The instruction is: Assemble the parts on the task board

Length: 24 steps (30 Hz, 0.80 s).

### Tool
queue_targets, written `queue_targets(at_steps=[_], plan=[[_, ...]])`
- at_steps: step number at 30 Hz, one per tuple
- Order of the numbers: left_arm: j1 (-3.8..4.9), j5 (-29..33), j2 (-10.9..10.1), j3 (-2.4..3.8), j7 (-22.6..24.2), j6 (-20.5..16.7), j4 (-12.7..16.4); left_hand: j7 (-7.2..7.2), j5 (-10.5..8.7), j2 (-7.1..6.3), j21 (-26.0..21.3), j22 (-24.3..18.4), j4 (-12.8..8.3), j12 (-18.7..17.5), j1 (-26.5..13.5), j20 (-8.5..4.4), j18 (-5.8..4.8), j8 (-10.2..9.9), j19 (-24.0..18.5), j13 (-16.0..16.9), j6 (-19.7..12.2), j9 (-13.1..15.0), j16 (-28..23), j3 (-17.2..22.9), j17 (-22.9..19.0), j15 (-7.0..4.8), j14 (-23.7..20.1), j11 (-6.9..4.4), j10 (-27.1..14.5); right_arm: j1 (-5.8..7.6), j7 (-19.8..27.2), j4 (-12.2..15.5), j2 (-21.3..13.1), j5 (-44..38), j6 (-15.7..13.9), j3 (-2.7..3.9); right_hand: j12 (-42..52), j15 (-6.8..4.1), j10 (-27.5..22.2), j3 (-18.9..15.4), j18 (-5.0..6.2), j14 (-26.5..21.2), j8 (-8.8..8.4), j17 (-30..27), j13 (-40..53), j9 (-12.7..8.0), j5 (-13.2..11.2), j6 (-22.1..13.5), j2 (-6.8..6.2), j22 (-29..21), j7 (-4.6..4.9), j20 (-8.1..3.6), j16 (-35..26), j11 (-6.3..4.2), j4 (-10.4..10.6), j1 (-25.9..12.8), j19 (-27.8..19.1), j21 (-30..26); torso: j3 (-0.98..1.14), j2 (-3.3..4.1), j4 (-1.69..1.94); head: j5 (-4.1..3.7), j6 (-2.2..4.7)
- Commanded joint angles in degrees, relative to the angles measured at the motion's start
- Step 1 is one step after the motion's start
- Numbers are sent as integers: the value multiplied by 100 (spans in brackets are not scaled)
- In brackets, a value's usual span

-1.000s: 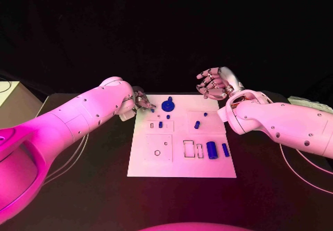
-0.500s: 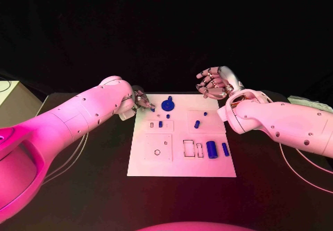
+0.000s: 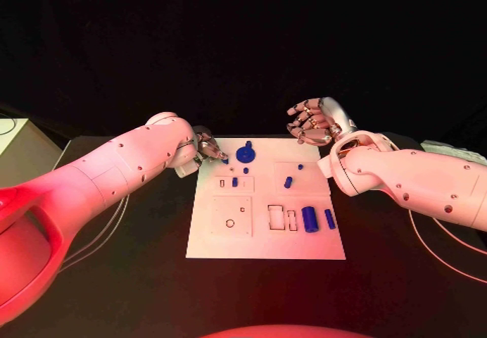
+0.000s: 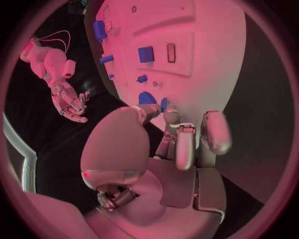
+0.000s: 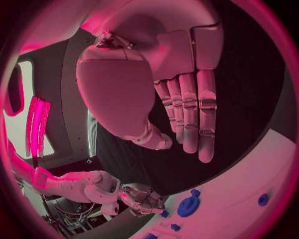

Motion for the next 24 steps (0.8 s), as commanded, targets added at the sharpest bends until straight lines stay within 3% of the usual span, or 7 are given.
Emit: queue_targets(at_steps=[1, 10, 19, 24], plan=[[3, 270, -30, 2, 55, 6, 67, -26, 212, -25, 59, 44, -738, 38, -109, 7, -122, 70, 62, 72, 62, 787, 43, 773, 957, -53, 386, -17, 101, 3, 21, -5, 0, -15, 29, 4, 16, 9, 51, -18, 49, 49, 37, 5, -7, -6, 38, 0, 47, -5, 19, 3, -20, 0, 1, -18, 38, -34, 3, -7, 3, 14, 2], [9, 414, -303, 4, -109, -140, 537, -82, 691, -120, 202, 238, -926, 138, -318, -36, -164, 96, 186, 295, 212, 894, 129, 906, 1132, -103, 467, -77, 356, 2, 20, -37, -6, -8, 34, 4, 17, 10, 49, -21, 49, 52, 37, 12, -12, -11, 41, 0, 51, -10, 18, 4, -27, 0, 11, -31, 38, -38, 17, -44, 30, 36, 10], [12, 449, -792, 7, -342, -172, 1309, -100, 794, -146, 224, 265, -984, 142, -357, -51, -170, 91, 206, 320, 260, 913, 141, 946, 1158, -119, 479, -94, 402, -1, 23, -98, -17, 4, 35, 1, 17, 10, 49, -21, 49, 52, 37, 12, -12, -11, 41, 0, 51, -10, 18, 4, -27, 0, 11, -31, 38, -38, 37, -100, 65, 31, -4], [9, 325, -1128, 10, -431, -286, 1851, -105, 809, -150, 231, 275, -1004, 151, -362, -55, -172, 90, 212, 344, 277, 917, 149, 961, 1176, -125, 487, -100, 427, -5, 24, -121, -35, 11, 31, -5, 17, 10, 49, -21, 49, 52, 37, 12, -12, -11, 41, 0, 51, -10, 18, 4, -27, 0, 11, -31, 38, -38, 31, -120, 76, 26, -10]])
